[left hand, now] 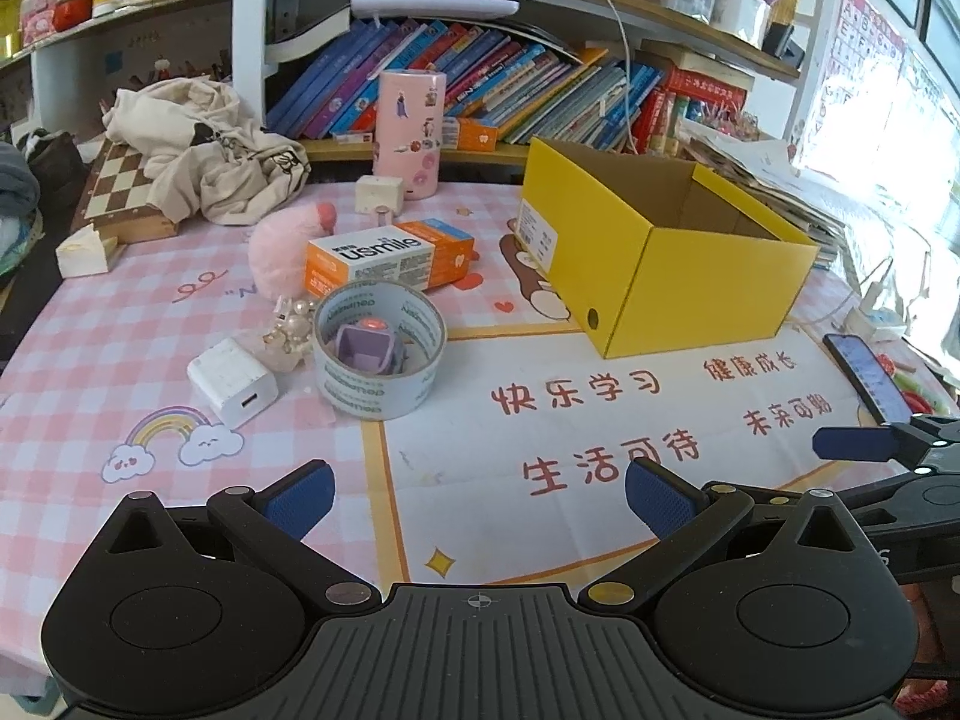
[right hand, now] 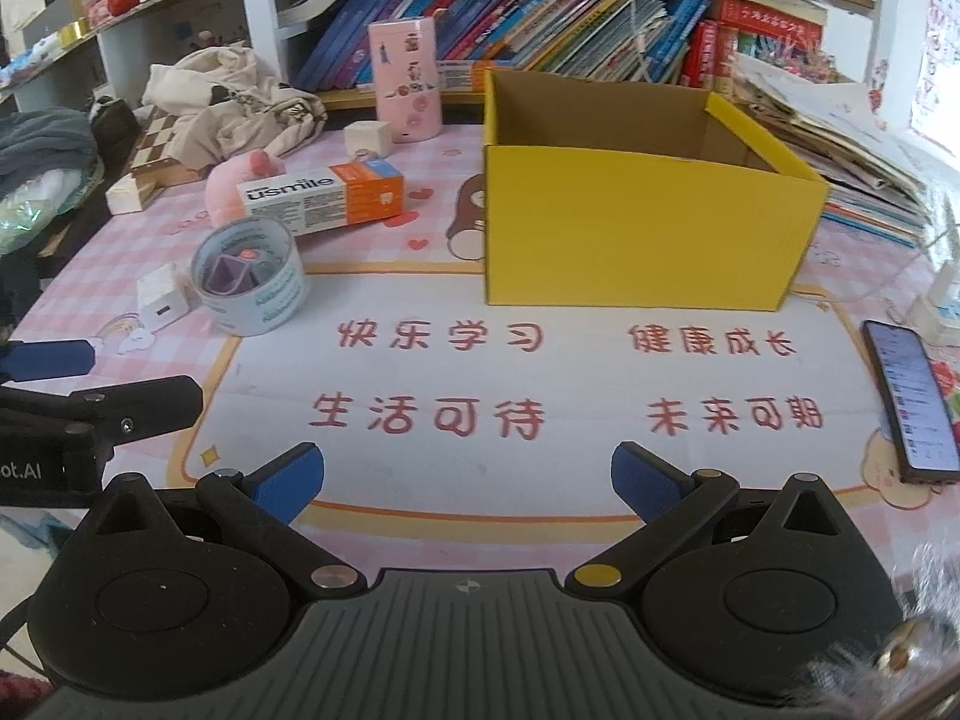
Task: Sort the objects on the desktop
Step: 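Move the right tool to the clear tape roll and close on its rim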
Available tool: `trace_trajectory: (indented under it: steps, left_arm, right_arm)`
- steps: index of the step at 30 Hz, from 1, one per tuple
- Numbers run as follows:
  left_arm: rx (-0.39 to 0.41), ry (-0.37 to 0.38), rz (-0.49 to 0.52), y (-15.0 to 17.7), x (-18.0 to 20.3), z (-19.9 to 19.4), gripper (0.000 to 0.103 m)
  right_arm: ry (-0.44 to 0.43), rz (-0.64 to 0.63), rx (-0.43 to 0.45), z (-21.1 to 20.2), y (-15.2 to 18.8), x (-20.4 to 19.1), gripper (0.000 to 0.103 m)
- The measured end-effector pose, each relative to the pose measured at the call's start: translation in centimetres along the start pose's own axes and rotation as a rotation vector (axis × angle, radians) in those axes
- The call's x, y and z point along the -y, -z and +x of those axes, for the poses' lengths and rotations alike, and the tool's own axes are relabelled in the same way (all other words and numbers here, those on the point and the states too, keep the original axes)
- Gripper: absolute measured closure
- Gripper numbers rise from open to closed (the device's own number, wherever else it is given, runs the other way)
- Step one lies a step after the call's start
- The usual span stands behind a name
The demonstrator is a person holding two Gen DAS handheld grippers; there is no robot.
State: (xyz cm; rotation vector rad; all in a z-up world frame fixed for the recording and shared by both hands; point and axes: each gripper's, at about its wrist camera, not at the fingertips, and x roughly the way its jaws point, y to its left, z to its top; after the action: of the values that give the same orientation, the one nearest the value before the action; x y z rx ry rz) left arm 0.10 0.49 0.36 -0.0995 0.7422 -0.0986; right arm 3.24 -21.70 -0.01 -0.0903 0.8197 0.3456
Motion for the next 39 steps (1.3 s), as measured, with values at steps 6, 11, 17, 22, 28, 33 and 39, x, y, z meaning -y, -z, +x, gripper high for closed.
trace_trajectory:
  steps: [6,11,17,22,28,33,39]
  left_arm:
    - [0.01,-0.018,-0.039,-0.3,-0.6,0.2,0.0]
    - [0.011,-0.036,-0.094,-0.8,-1.1,1.0,0.0]
    - [0.051,-0.066,-0.142,-1.8,-1.1,1.5,0.0]
    - [0.077,-0.116,-0.203,-2.6,-1.3,1.7,0.0]
    - [0.058,-0.259,-0.147,-3.1,0.0,1.7,0.0]
    - [0.044,-0.336,-0.212,-2.5,-0.8,1.0,0.0]
    - [0.004,-0.439,-0.302,-1.4,-1.6,0.3,0.0]
  right_arm:
    - [-0.056,-0.029,-0.015,1.1,-0.8,-0.4,0.0]
    - [-0.095,-0.077,-0.001,1.8,-2.1,-0.4,0.0]
    - [-0.147,-0.155,-0.002,3.6,-4.6,-0.1,0.0]
    - [-0.209,-0.223,-0.002,5.3,-7.1,-0.1,0.0]
    - [-0.304,-0.274,-0.031,8.0,-9.2,-0.6,0.001]
    - [-0.379,-0.333,-0.048,9.8,-9.9,-2.1,0.002]
    - [-0.455,-0.432,-0.035,11.8,-10.2,-4.5,0.002]
